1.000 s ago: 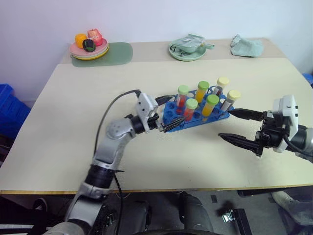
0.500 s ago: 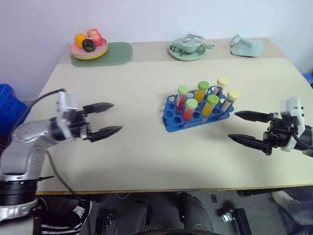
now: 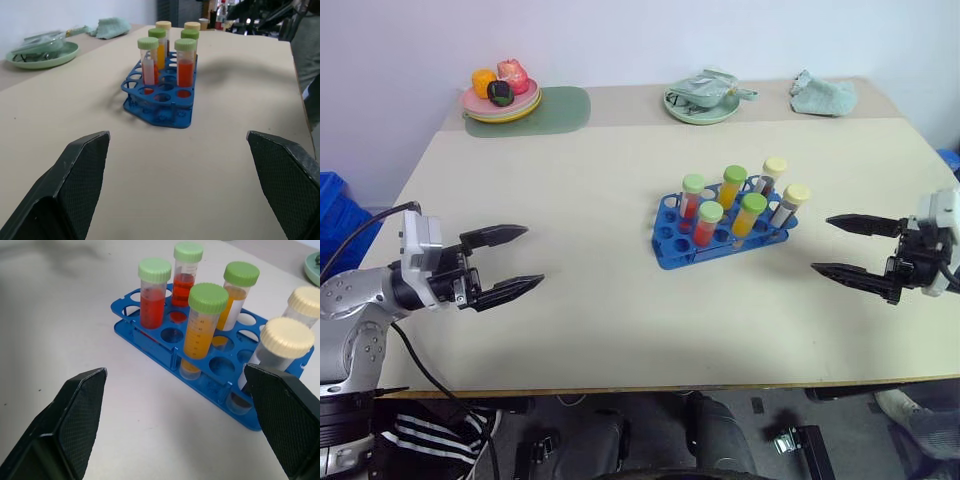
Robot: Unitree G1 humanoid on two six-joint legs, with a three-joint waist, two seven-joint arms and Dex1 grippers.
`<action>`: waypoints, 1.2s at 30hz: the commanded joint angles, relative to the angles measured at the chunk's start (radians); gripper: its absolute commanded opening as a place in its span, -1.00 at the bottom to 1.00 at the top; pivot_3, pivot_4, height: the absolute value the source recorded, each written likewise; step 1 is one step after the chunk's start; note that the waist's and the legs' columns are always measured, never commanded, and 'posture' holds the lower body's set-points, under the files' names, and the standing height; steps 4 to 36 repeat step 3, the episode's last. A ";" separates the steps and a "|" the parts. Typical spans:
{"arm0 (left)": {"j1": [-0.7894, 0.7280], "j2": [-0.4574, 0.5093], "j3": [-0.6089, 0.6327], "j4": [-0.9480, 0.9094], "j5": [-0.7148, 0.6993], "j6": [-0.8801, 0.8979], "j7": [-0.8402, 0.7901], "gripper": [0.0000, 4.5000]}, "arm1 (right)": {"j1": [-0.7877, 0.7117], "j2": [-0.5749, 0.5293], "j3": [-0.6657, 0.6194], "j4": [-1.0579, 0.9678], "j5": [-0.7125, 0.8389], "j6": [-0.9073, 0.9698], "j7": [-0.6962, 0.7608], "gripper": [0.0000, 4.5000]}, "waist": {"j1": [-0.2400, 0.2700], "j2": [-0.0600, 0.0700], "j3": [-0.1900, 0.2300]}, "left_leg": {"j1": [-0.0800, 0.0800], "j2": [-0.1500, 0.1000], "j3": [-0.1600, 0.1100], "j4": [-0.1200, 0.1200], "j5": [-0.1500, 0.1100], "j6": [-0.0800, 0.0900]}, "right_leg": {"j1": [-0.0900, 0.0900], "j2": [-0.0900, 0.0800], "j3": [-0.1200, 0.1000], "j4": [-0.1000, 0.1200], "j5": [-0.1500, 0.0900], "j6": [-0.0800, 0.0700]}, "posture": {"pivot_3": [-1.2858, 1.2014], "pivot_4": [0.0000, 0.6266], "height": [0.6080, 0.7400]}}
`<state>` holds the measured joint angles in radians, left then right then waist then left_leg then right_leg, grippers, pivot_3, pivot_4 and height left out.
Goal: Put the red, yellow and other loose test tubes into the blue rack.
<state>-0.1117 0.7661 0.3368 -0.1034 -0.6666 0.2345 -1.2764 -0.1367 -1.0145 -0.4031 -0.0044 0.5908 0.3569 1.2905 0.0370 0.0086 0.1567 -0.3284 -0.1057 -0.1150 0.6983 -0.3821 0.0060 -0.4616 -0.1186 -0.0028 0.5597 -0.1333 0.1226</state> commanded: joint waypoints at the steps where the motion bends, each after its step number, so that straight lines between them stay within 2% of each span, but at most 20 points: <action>1: 0.005 -0.011 0.022 -0.052 -0.018 -0.010 0.026 0.99 | -0.025 -0.029 -0.022 0.008 -0.004 -0.014 0.013 1.00 | 0.000 0.000 0.000 | 0.000 0.000 0.000 0.000 0.000 0.000 | 0.000 0.000 0.000 0.000 0.000 0.000 | 0.03 -0.52 1.00; 36: 0.009 -0.015 0.017 -0.052 -0.017 -0.012 0.027 0.99 | -0.038 -0.026 -0.013 0.003 -0.006 -0.008 0.007 1.00 | -0.001 0.000 0.000 | 0.000 0.000 0.000 0.000 0.000 0.000 | 0.000 0.000 0.000 0.000 0.000 0.000 | 0.03 -0.52 1.00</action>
